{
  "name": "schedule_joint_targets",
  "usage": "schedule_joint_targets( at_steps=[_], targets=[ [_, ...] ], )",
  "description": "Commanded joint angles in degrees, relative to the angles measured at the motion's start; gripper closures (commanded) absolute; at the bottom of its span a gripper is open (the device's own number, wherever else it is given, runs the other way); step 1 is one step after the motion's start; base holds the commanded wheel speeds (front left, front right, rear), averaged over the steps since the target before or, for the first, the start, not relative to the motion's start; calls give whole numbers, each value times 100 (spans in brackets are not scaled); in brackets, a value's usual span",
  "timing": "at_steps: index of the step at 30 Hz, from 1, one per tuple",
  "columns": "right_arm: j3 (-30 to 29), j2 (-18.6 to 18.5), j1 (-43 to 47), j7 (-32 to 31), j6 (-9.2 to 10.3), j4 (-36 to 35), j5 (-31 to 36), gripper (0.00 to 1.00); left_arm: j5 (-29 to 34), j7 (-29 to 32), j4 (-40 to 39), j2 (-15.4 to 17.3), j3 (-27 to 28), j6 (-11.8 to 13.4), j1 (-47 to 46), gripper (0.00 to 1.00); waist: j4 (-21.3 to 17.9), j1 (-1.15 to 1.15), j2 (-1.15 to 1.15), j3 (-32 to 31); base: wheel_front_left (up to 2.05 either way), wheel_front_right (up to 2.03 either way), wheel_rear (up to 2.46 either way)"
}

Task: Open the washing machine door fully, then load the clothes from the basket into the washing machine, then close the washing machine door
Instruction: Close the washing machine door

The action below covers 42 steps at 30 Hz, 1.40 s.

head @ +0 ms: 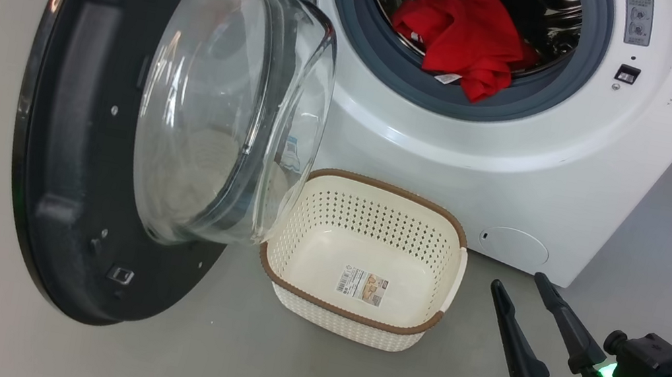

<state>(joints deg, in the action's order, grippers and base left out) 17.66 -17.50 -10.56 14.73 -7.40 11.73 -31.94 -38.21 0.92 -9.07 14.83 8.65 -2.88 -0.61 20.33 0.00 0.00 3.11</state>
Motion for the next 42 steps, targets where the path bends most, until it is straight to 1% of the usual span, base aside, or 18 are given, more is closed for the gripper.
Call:
schedule_joint_targets(
  at_steps=[1,2,3,7,10,11,12,16,20,24,30,34,42],
  targets=[
    [75,-26,-3,27,-9,-146,5,0,-256,219,-157,249,273,-51,-437,100,-5,0,0,8,0,0,0],
    [70,-26,-8,27,-9,-147,4,0,-457,367,-141,251,309,-40,-560,100,-10,0,0,9,0,0,0],
    [68,-18,-10,27,-9,-145,0,0,-857,665,-56,258,413,34,-809,100,-24,0,0,6,0,0,0],
    [94,-16,-17,27,-9,-136,-22,0,-1708,1334,263,311,652,243,-1288,100,-80,0,0,18,0,0,0],
    [52,-30,-30,27,-9,-150,-30,0,-2376,1822,546,335,894,481,-1613,100,-150,0,0,26,0,0,0],
    [45,-35,-28,27,-9,-153,-31,0,-2555,1976,625,363,964,571,-1708,100,-172,0,0,28,0,0,0],
    [45,-35,-28,27,-9,-153,-31,0,-2555,1976,625,363,964,571,-1708,100,-172,0,0,28,0,0,0],
    [31,-25,-2,27,-9,-143,-39,0,-3276,2659,908,417,1153,969,-2051,100,-246,0,0,9,0,0,0],
    [30,-15,-2,27,-9,-137,-64,0,-3765,3183,1098,471,1244,1313,-2309,100,-319,0,0,-7,0,0,0],
    [43,-18,-6,27,-9,-140,-74,0,-4008,3494,1176,452,1195,1575,-2511,100,-375,0,0,-7,0,0,0],
    [46,10,-18,27,-9,-143,-70,0,-4080,3791,1253,493,1007,1802,-2698,100,-466,0,0,0,0,0,0],
    [11,15,-22,27,-9,-146,-67,0,-4121,3983,1226,509,885,1876,-2735,100,-541,0,0,6,0,0,0],
    [-9,-10,-38,27,-9,-127,-97,0,-4301,4413,977,530,719,1929,-2694,100,-663,0,0,33,0,0,0]
  ],
)
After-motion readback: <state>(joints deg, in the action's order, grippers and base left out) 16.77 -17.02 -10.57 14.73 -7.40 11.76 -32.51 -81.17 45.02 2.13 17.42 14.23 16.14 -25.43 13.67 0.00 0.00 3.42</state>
